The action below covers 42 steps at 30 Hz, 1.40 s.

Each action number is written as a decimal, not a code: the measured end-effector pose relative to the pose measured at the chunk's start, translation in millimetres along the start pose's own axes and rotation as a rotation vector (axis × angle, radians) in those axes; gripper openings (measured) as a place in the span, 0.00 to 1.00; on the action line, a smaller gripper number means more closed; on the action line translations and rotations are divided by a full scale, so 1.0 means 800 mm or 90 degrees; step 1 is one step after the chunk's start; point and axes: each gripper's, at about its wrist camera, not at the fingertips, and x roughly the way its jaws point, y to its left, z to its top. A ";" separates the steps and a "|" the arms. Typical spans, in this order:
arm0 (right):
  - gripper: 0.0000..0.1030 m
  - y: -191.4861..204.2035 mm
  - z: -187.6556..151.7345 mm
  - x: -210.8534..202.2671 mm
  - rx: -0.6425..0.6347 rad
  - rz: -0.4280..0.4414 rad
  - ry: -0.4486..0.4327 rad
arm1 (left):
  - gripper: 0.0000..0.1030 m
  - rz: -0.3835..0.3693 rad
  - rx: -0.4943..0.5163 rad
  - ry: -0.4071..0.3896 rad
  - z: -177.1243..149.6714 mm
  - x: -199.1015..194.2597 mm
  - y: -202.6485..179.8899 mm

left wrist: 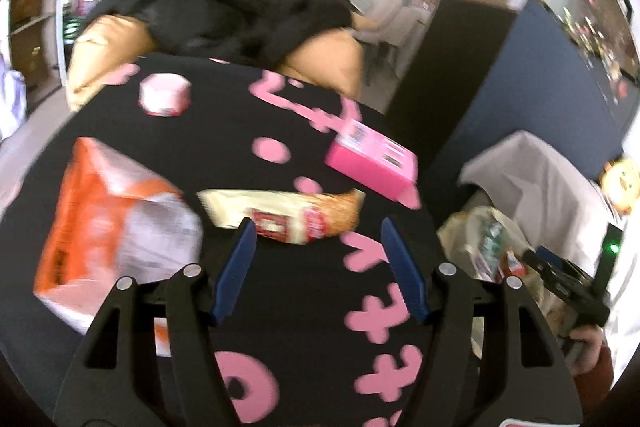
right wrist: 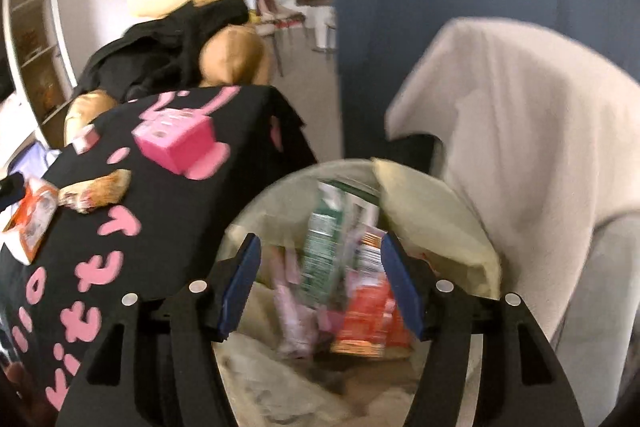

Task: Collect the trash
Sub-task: 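Grasp the cream snack-bar wrapper with right tool while left grasps orange bag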

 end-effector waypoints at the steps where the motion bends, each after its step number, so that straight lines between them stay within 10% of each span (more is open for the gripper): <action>1: 0.57 0.011 0.003 -0.002 -0.010 0.014 -0.005 | 0.60 0.012 -0.006 -0.010 0.002 -0.008 0.010; 9: 0.57 0.161 0.027 0.034 -0.132 0.185 0.006 | 0.60 0.130 -0.070 -0.079 0.004 -0.073 0.111; 17: 0.57 0.301 0.051 0.107 -0.242 0.261 0.056 | 0.60 0.132 -0.163 -0.037 -0.029 -0.070 0.194; 26: 0.58 0.318 0.084 0.188 -0.169 0.324 0.170 | 0.61 0.087 -0.171 -0.017 -0.039 -0.060 0.200; 42: 0.72 0.346 0.002 0.128 -0.305 0.298 0.187 | 0.61 0.088 -0.170 -0.016 -0.043 -0.066 0.195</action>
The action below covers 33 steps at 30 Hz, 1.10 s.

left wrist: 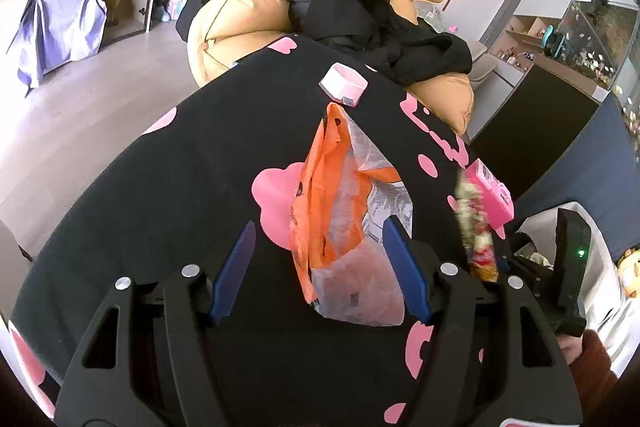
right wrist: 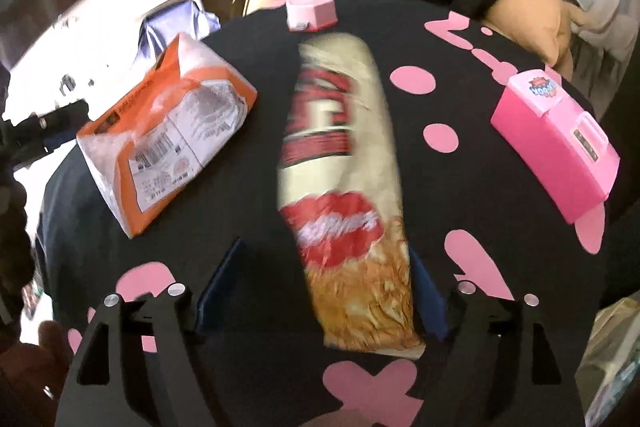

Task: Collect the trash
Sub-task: 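Grasp the cream snack-bar wrapper with right tool while left grasps orange bag, then lift and carry the orange bag and cream wrapper toward the bin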

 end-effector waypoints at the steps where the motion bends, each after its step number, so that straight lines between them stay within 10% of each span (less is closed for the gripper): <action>1: 0.72 0.000 0.002 0.001 -0.004 -0.001 0.007 | 0.61 0.001 0.002 0.000 0.000 0.000 0.000; 14: 0.71 -0.019 0.063 0.023 0.024 -0.005 0.003 | 0.61 0.019 0.014 0.018 0.000 0.011 -0.010; 20: 0.31 -0.035 0.064 0.016 0.085 -0.025 -0.007 | 0.61 0.035 0.018 0.035 0.004 0.026 -0.014; 33: 0.29 -0.048 0.021 -0.080 0.078 -0.095 -0.073 | 0.60 0.098 0.088 0.094 -0.012 0.082 -0.055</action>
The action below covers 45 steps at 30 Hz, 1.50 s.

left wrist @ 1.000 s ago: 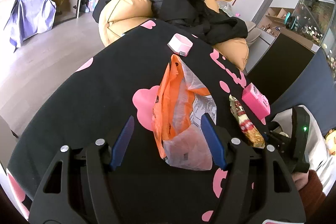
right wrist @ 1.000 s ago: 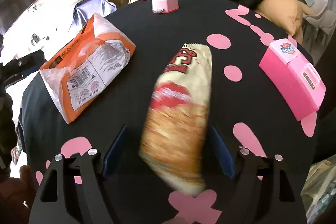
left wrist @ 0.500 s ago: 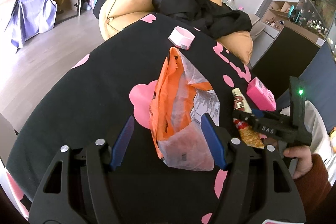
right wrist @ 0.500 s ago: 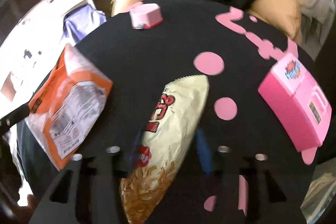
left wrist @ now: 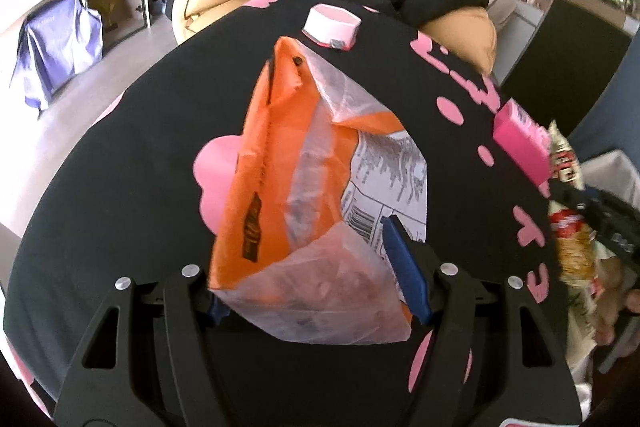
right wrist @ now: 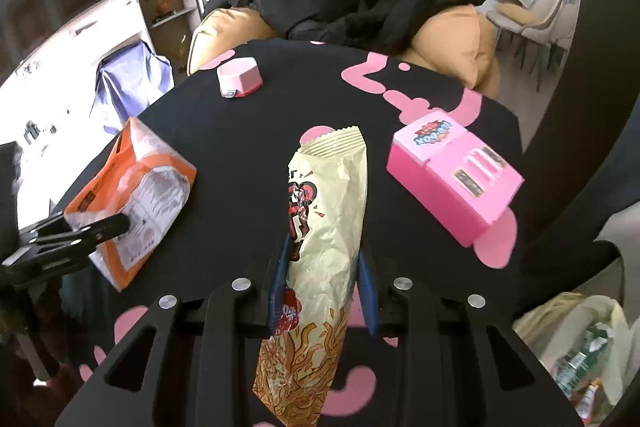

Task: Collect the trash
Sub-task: 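Lift and carry the orange bag and cream wrapper toward the bin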

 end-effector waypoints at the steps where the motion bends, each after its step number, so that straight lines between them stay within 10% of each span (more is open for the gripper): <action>1: 0.29 0.000 -0.002 -0.002 -0.003 -0.002 -0.001 | 0.57 0.003 0.005 -0.006 -0.001 0.000 -0.003; 28: 0.29 -0.010 -0.003 -0.084 -0.005 -0.017 -0.088 | 0.43 -0.125 -0.029 -0.160 0.029 -0.116 -0.013; 45: 0.29 -0.112 -0.047 -0.244 0.053 -0.108 -0.243 | 0.43 -0.213 0.170 -0.221 0.041 -0.183 -0.222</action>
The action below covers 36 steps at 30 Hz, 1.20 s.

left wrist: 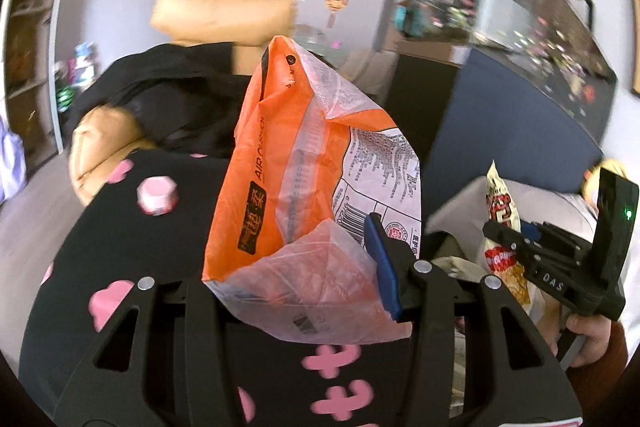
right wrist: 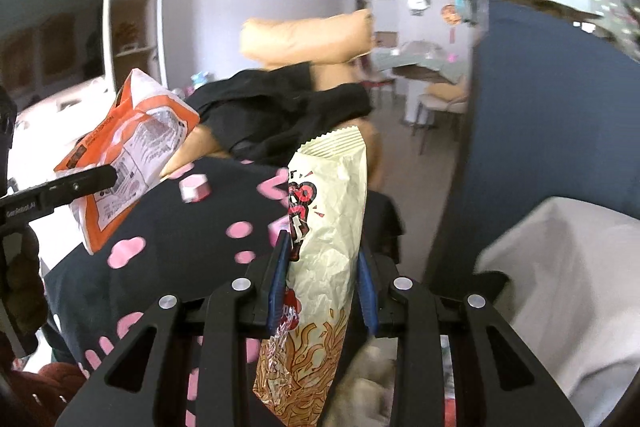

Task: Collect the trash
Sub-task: 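Lift and carry the orange bag and cream wrapper toward the bin, then drop the orange bag with left tool while right drops cream wrapper into bin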

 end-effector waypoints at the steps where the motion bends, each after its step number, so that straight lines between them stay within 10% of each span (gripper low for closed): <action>1: 0.29 -0.012 -0.002 -0.008 0.007 -0.010 -0.006 | 0.43 -0.009 0.009 0.005 0.001 0.006 -0.012; 17: 0.29 -0.163 -0.047 -0.101 0.089 -0.169 -0.049 | 0.44 -0.242 0.094 0.202 -0.077 0.153 -0.203; 28: 0.29 -0.177 -0.075 -0.049 0.129 -0.145 0.007 | 0.54 -0.280 0.090 0.332 -0.142 0.257 -0.239; 36: 0.29 -0.163 -0.115 0.035 0.151 -0.074 0.105 | 0.67 -0.233 0.041 0.307 -0.116 0.229 -0.177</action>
